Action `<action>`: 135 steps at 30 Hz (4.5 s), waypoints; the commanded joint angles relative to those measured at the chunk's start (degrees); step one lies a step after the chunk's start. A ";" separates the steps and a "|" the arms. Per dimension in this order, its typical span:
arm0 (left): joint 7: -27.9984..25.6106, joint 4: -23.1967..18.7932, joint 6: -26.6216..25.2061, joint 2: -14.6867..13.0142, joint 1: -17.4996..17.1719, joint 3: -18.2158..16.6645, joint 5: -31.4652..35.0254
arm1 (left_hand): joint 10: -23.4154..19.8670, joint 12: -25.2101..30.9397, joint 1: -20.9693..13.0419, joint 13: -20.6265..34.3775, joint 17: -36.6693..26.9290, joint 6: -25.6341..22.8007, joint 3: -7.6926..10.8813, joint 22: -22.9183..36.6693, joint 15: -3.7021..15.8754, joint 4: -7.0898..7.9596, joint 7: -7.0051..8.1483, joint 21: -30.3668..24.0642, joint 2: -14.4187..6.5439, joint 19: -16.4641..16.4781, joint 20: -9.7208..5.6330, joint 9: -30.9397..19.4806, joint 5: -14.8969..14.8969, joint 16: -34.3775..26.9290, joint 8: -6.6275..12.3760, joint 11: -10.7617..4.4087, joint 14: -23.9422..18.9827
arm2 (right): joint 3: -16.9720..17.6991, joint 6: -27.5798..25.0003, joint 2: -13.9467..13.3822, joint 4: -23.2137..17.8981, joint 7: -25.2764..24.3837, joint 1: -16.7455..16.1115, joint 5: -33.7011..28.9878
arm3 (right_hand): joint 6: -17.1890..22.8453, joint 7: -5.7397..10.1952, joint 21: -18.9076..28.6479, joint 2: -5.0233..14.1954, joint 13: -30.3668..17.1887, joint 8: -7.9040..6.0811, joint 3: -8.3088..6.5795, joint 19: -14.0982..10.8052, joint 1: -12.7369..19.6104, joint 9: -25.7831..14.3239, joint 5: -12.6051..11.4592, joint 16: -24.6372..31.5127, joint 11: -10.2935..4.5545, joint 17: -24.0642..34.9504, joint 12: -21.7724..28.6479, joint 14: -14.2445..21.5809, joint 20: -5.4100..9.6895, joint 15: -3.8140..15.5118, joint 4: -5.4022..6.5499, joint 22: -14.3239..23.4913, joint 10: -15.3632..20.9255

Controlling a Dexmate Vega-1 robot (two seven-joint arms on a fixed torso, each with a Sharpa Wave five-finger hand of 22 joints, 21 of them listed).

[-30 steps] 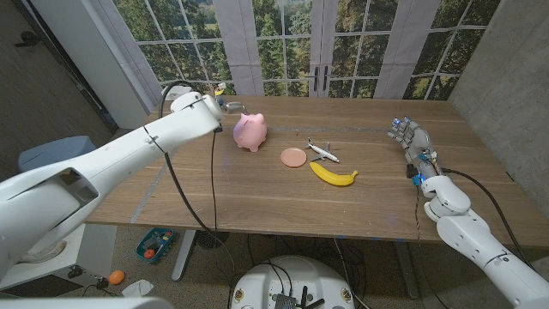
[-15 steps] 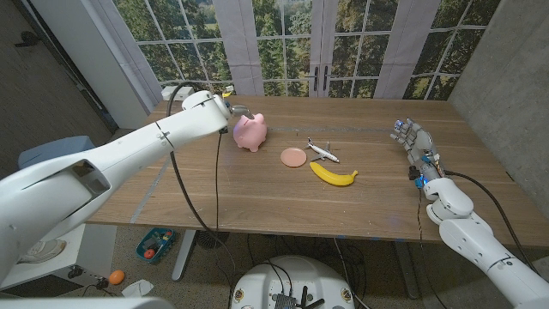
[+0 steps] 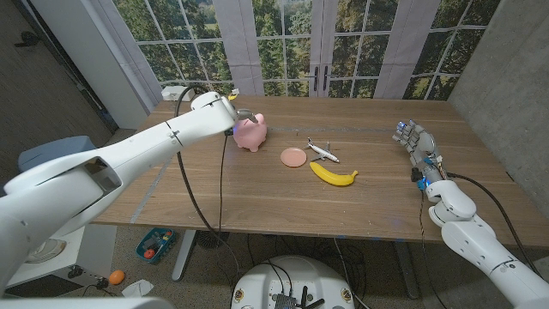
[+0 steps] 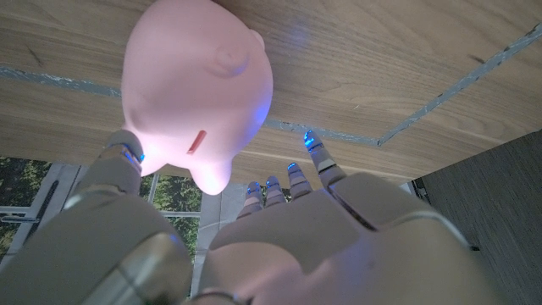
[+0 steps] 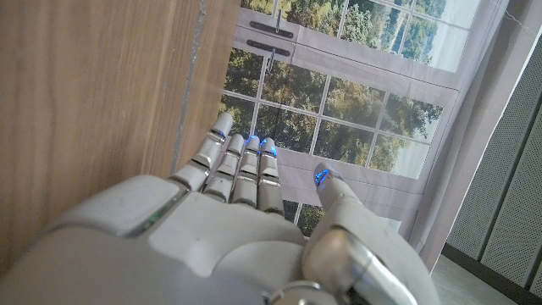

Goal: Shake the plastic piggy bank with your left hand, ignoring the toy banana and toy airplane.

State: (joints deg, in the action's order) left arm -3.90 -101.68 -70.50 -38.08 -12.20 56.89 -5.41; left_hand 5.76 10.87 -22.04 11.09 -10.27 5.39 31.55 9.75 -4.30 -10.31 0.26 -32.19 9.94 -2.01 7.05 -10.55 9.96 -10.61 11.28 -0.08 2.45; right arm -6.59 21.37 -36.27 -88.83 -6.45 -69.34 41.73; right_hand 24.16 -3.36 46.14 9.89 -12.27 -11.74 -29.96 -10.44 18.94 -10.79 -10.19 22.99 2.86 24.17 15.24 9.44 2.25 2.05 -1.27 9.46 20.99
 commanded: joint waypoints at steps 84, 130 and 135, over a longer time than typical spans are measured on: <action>-8.48 20.14 2.54 12.41 1.44 -1.62 1.37 | -68.11 17.00 -42.82 10.05 -6.98 -49.28 2.54 1.85 17.74 -0.28 -1.92 -17.33 -17.65 40.32 -12.45 -9.12 4.37 -18.22 27.26 -9.52 -70.34 | -1.18 -2.17 1.73 4.37 -1.50 3.67 1.04 | 1.79 -0.18 -1.09 0.37 -0.45 -0.17 0.41 -3.10 -1.33 -0.42 -0.21 1.38 0.60 0.07 -0.01 3.55 -0.86 -0.90 0.36 0.38 2.34; -23.75 -2.24 27.92 2.22 -21.34 -18.93 5.82 | -71.42 20.61 -42.54 18.88 -11.65 -50.70 1.43 1.12 17.55 0.36 -0.69 -20.28 -15.91 38.29 -13.31 -9.39 8.51 -19.52 29.68 -10.43 -72.56 | -0.45 -0.66 1.90 -0.75 -2.54 -0.72 0.61 | 1.82 -0.22 -1.77 0.26 -0.61 -0.04 0.43 -3.33 -1.48 -0.44 -0.22 1.28 0.59 0.04 -0.28 3.46 -0.93 -0.95 0.28 0.41 2.37; -22.80 -2.13 35.44 0.64 -23.50 -20.64 5.83 | -71.16 20.67 -42.52 19.77 -12.18 -50.48 1.35 1.13 17.58 0.38 -0.78 -20.57 -16.00 37.93 -13.31 -9.45 8.84 -19.50 29.79 -10.44 -72.34 | -0.77 -0.31 2.17 -1.43 -2.55 -1.11 0.30 | 1.86 -0.20 -1.83 0.26 -0.63 -0.05 0.42 -3.36 -1.48 -0.44 -0.23 1.30 0.57 0.03 -0.29 3.52 -0.91 -1.02 0.25 0.41 2.42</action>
State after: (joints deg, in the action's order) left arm -27.11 -102.08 -47.38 -34.37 -30.82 39.81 -0.10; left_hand -38.43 27.53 -38.38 18.28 -17.34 -20.74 32.30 10.92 -8.27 -10.61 -10.84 -52.17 19.99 37.76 -1.85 -18.06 13.83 -29.35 35.55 11.93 -46.99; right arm -6.93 20.64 -34.52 -88.83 -8.80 -69.42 42.45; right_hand 25.47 -3.67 44.49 9.96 -12.65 -11.74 -29.50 -13.50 17.65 -11.06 -10.19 24.15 3.58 24.20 15.02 12.60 1.22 1.12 -1.26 9.75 22.92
